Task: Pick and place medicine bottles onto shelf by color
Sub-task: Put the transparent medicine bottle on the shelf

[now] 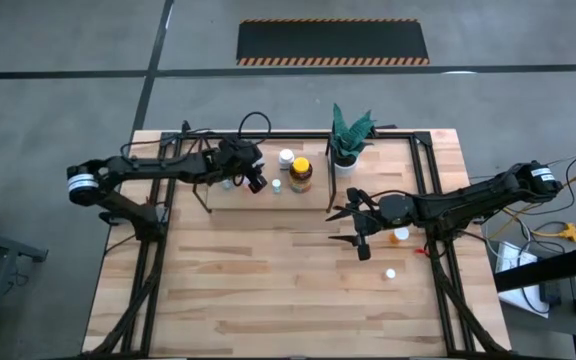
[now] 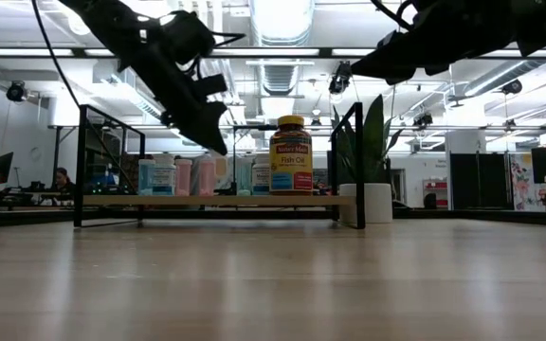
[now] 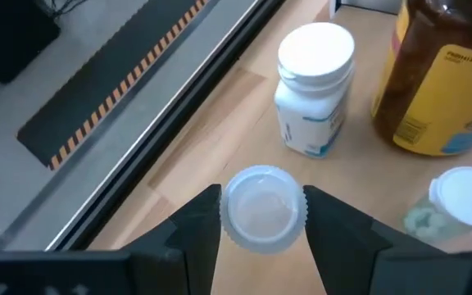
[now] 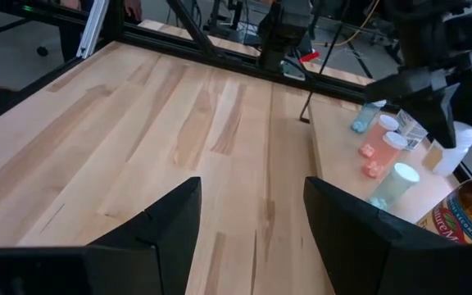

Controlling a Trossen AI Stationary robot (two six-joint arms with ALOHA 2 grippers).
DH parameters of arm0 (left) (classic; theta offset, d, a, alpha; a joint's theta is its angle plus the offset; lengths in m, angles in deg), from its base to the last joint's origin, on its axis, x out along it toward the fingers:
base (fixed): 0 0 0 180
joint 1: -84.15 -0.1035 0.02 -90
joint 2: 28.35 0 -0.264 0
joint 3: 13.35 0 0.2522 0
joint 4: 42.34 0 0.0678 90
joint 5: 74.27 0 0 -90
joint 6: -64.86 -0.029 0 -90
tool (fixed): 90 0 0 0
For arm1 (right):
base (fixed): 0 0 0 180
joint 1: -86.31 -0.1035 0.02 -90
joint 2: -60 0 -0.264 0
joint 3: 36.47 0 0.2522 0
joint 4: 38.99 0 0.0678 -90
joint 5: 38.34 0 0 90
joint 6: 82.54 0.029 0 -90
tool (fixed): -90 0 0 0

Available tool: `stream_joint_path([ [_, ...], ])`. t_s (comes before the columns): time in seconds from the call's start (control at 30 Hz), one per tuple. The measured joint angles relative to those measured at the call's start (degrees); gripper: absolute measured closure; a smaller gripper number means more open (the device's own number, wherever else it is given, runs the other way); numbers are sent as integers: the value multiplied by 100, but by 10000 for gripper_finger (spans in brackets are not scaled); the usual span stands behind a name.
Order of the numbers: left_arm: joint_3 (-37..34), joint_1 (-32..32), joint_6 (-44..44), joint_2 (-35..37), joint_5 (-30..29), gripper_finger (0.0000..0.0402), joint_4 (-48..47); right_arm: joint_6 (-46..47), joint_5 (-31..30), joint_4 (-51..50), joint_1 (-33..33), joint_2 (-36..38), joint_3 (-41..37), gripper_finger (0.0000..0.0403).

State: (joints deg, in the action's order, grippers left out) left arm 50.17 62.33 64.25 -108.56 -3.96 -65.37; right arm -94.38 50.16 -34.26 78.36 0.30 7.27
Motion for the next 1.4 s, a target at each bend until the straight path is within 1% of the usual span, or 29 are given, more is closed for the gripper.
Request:
stream_joint_path([
  [0.17,17,-69,-149,-121,47,252,127,-2,0,10,0,0,0,195],
  [0.37,116,-243,-138,-407,342,252,135,-13,0,12,1,0,0,195],
  [0.6,176,-336,-135,-669,366,252,139,-15,0,9,1,-1,0,195],
  [0.73,167,-334,-130,-682,387,252,139,-15,0,8,1,0,0,195],
  [0.87,153,-334,-121,-682,592,252,129,-15,0,8,0,0,0,195],
  [1.4,152,-334,17,-682,585,252,136,-13,0,5,1,0,0,195],
])
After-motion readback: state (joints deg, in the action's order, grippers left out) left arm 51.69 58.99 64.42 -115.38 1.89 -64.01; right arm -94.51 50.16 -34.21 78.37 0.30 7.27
